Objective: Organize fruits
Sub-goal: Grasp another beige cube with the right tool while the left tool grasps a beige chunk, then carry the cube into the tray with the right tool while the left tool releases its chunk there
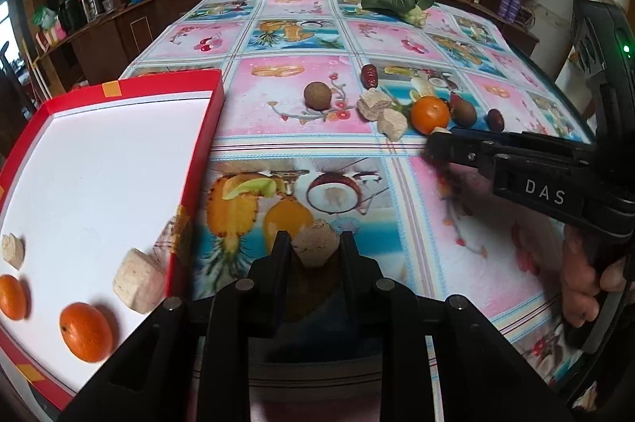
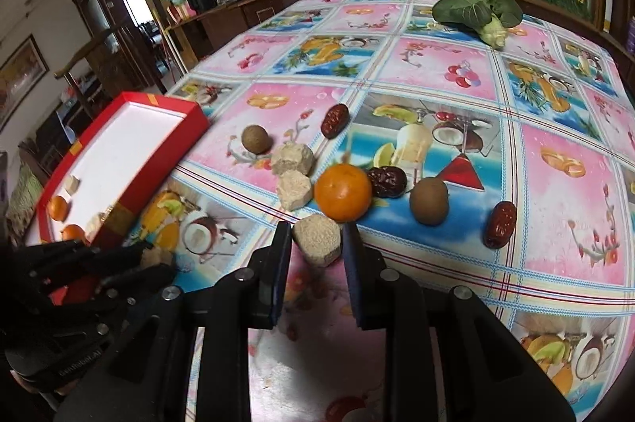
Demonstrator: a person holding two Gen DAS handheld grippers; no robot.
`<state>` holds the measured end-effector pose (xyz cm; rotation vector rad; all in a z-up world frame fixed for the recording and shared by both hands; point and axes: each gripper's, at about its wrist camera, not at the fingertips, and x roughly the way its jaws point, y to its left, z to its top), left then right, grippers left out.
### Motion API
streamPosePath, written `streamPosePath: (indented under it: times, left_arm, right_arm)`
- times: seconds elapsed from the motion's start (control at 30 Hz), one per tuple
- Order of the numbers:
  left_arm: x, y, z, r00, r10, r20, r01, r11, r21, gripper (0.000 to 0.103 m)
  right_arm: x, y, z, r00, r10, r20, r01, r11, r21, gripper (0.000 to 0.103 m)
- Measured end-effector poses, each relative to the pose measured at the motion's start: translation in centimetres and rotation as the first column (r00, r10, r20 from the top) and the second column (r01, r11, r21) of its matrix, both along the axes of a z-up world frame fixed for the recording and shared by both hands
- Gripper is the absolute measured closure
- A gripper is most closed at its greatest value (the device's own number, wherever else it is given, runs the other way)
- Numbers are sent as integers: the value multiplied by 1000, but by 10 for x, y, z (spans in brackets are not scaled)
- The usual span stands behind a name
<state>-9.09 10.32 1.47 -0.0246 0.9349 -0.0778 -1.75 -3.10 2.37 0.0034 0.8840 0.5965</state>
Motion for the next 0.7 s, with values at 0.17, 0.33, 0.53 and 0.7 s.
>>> streamPosePath:
  times: [0.17, 0.33, 0.53, 0.7]
  left_arm:
    - [-5, -5, 14, 998, 39, 51, -41, 999, 35, 80]
    - [-10, -4, 35, 988, 88, 127, -100, 990, 95, 80]
    - [-15, 7, 52, 971, 133, 197, -163, 976, 144, 80]
    - [-18, 18, 58, 962, 163, 220, -197, 970, 145, 80]
  right_arm:
    - [-5, 0, 7, 1000, 15, 26, -16, 999, 47, 75]
    - [-7, 1, 9, 999, 15, 35, -17, 998, 61, 75]
    - [-7, 1, 9, 999, 5, 34, -8, 998, 67, 75]
    - [-7, 4, 8, 999, 8, 32, -10, 998, 64, 75]
